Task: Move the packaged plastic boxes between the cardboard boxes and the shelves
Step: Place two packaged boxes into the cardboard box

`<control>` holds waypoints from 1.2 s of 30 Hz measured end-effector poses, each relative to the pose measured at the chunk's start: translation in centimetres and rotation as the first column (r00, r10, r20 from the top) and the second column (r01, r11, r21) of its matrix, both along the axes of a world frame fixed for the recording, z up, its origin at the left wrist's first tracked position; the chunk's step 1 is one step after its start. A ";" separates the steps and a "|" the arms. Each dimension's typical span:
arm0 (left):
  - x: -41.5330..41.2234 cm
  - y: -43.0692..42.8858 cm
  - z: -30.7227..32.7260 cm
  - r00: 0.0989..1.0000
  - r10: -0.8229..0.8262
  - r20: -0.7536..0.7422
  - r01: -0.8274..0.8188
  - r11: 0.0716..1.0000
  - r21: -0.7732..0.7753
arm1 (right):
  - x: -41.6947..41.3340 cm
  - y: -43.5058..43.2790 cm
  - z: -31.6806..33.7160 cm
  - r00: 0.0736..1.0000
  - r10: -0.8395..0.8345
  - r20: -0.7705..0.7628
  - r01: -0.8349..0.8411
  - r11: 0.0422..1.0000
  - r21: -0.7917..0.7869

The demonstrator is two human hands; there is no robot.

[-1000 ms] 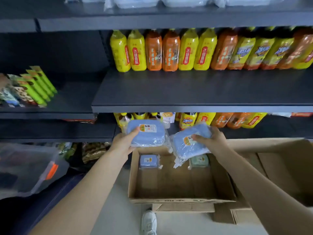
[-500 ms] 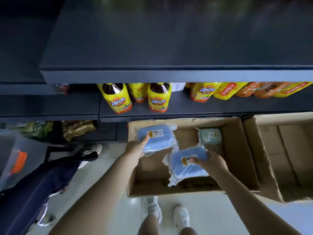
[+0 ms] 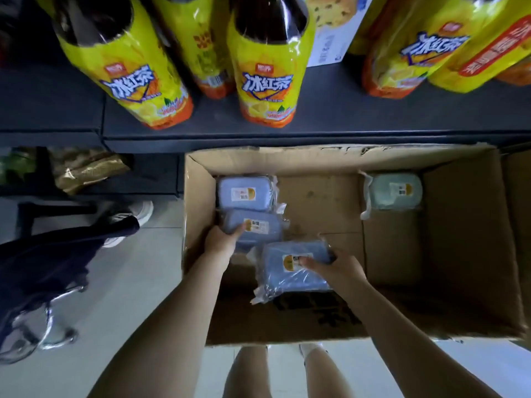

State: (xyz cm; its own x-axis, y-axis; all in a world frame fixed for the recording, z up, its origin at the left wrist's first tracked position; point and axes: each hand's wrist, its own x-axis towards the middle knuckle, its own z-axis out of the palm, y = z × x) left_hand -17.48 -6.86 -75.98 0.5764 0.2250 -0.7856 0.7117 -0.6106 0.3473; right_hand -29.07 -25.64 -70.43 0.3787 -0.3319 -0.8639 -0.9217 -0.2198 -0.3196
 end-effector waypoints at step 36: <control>1.8 0.5 -1.5 0.909 -0.416 -0.033 0.417 0.899 0.131 | 0.3 8.0 -8.6 0.996 0.031 -0.088 -0.018 0.988 0.153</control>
State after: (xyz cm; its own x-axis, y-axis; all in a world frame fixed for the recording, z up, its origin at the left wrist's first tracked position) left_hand -15.72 -6.34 -77.49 0.6369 0.0670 -0.7680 0.3834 -0.8918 0.2402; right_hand -28.75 -17.68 -79.02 0.3037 -0.1861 -0.9344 -0.9431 -0.1980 -0.2670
